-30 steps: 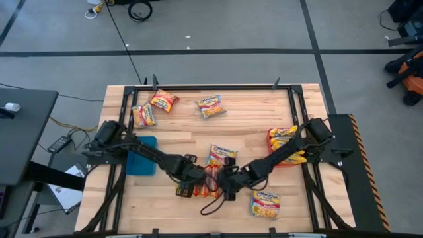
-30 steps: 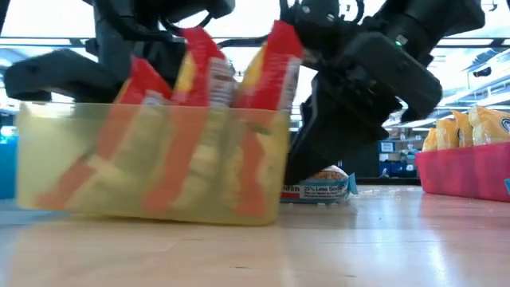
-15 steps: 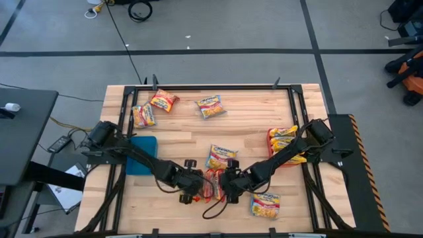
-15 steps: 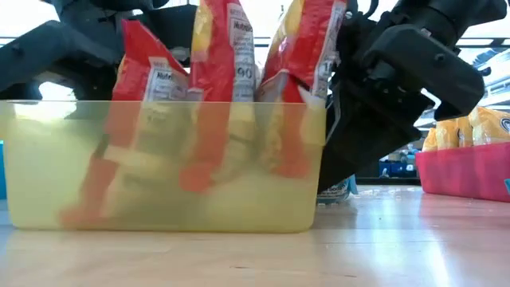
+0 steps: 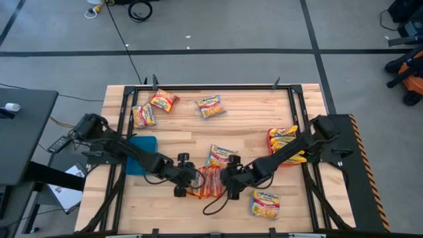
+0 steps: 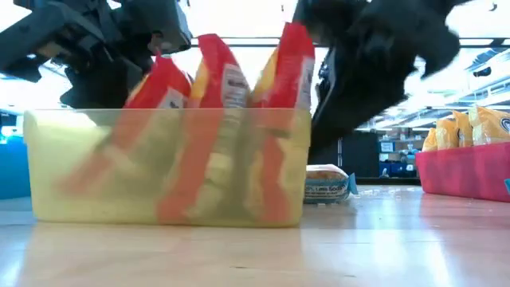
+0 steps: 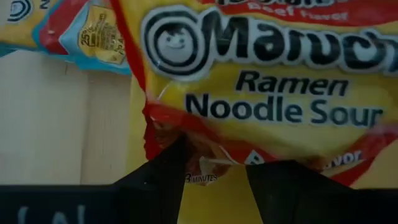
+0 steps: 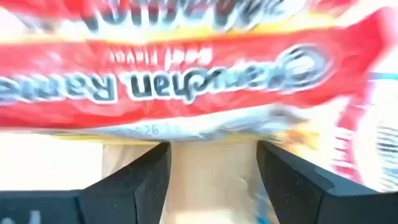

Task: Sort Maruchan noodles
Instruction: Put the red noodle pack into the yellow bin

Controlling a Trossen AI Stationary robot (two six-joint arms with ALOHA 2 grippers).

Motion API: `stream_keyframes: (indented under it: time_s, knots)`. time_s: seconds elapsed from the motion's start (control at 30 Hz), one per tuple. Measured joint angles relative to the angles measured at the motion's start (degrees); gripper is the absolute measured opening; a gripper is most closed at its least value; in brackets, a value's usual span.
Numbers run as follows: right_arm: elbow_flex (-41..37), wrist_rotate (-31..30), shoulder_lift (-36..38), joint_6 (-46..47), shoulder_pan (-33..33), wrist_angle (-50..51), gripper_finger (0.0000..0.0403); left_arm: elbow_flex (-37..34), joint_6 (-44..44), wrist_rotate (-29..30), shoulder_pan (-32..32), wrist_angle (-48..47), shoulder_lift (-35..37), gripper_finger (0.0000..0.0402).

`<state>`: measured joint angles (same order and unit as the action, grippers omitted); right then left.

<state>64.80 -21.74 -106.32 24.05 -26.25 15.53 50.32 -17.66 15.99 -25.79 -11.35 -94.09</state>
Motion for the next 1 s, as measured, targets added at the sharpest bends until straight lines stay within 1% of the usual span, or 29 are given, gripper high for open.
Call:
stream_keyframes:
  time_s: [0.1, 0.2, 0.3, 0.37, 0.47, 0.6, 0.73, 1.0]
  knots:
    - [1.09, -1.27, 3.5, 0.46, -0.48, 5.37, 0.0242, -1.95, -0.02, 0.1, 0.23, 4.32, -0.96, 0.0165]
    - [2.27, -3.67, 6.4, 0.17, -1.08, 7.87, 0.0242, -3.63, -0.14, -0.06, 0.29, 9.33, -1.58, 0.0161]
    - [2.81, -6.3, 8.43, -1.7, -1.3, 5.19, 0.0242, -3.84, -0.15, 0.25, 0.27, 9.29, -1.58, 0.016]
    - [2.81, -6.95, 8.62, -4.16, -1.37, 1.24, 0.0241, -3.84, 0.13, 0.83, 0.23, 9.39, -1.79, 0.016]
    - [2.79, -6.26, 6.92, -8.04, -1.39, -5.61, 0.0241, -3.84, 0.39, 1.09, 0.3, 10.27, -2.49, 0.016]
    - [2.73, -2.84, 2.49, -9.42, -0.56, -12.62, 0.0241, -3.79, 1.85, 1.86, 0.85, 14.53, -4.26, 0.016]
    - [2.71, -1.44, -0.43, -9.23, 0.8, -13.41, 0.0241, -3.8, 3.57, 1.79, 1.08, 18.24, -5.46, 0.016]
    - [2.71, -0.39, -0.93, -9.19, 3.77, -13.55, 0.0241, -3.81, 4.37, 1.8, 2.32, 19.76, -5.6, 0.016]
